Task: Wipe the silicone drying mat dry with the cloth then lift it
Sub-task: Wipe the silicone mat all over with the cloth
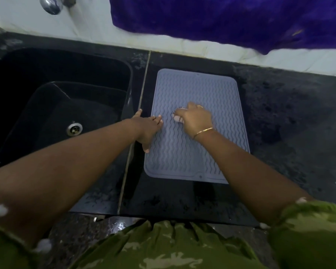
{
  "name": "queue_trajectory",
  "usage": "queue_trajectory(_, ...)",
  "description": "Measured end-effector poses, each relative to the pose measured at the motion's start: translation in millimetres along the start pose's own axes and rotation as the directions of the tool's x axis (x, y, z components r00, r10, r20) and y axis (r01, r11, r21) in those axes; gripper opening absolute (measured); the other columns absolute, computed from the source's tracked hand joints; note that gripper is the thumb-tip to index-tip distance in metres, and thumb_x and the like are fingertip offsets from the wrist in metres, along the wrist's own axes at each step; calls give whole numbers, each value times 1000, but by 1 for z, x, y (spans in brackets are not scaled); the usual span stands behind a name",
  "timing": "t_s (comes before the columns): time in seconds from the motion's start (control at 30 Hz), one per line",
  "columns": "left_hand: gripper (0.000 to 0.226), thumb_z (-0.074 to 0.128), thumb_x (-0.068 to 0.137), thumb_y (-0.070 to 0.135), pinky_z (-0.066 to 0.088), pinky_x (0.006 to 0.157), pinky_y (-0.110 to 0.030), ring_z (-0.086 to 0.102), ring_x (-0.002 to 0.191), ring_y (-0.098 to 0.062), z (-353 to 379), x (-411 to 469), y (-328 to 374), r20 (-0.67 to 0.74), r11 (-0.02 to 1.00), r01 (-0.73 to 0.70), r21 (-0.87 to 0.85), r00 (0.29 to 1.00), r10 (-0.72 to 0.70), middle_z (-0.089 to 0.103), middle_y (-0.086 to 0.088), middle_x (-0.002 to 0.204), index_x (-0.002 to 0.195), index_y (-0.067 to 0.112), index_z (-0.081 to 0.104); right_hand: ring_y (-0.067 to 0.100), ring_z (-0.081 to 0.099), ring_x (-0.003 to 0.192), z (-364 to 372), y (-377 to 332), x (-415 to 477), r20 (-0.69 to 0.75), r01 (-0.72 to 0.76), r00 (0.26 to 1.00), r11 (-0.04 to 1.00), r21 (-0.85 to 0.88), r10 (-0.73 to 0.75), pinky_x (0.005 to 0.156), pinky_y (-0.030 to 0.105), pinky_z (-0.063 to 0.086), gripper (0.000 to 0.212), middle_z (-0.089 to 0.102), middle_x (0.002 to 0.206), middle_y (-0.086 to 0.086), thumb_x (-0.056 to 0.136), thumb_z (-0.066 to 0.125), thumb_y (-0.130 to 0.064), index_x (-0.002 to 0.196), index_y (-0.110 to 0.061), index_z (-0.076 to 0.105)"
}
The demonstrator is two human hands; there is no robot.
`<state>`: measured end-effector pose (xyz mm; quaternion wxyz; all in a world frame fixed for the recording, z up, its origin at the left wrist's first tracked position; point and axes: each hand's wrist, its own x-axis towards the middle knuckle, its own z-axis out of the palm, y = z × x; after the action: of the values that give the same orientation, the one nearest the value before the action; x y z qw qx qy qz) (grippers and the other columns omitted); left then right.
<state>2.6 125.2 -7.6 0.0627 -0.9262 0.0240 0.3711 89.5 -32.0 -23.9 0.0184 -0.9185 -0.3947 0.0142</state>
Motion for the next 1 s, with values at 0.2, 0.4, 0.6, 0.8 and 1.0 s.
queue_trajectory(0.2, 119, 77, 70, 41, -4, 112, -56, -1, 146, -21, 0, 2, 2, -10, 1000, 9, 19, 1000, -9, -14, -7, 157, 149, 12, -8, 32, 55, 106, 5, -36, -86, 78, 174, 981, 984, 47, -177, 83, 38, 50, 26, 50, 127, 11, 92, 50, -26, 117, -24, 59)
queue_trajectory(0.4, 119, 76, 72, 41, -7, 112, -53, -1, 146, -22, -2, 0, 6, 1, 997, 17, 74, 1000, -17, -13, -9, 157, 148, 10, -10, 33, 60, 86, -5, -28, -112, 79, 241, 964, 960, 144, -254, 66, 35, 49, 24, 61, 98, 14, 82, 67, -23, 106, -26, 68)
queue_trajectory(0.6, 117, 74, 74, 41, -2, 113, -54, 1, 146, -24, -8, -5, 18, 13, 982, 60, 179, 998, -63, -12, -12, 157, 147, 6, -11, 34, 50, 110, -5, 13, -3, 60, -3, 998, 998, 55, 0, 85, 40, 48, 31, 49, 119, 15, 94, 51, -26, 125, -28, 55)
queue_trajectory(0.8, 116, 74, 74, 39, -2, 113, -55, 1, 146, -23, -11, -10, 19, 16, 984, 70, 165, 997, -74, -11, -11, 157, 148, 7, -9, 31, 51, 112, 3, -5, -26, 71, 80, 994, 995, 66, -85, 89, 36, 48, 28, 48, 131, 13, 94, 51, -24, 120, -22, 58)
queue_trajectory(1.0, 117, 75, 72, 42, -5, 113, -53, 5, 145, -23, -9, -7, 17, -24, 984, 52, 172, 999, -48, -6, -11, 158, 148, 6, -5, 29, 52, 109, -2, -12, -107, 161, 255, 946, 951, 174, -282, 84, 35, 48, 36, 51, 124, 7, 88, 56, -25, 124, -32, 56)
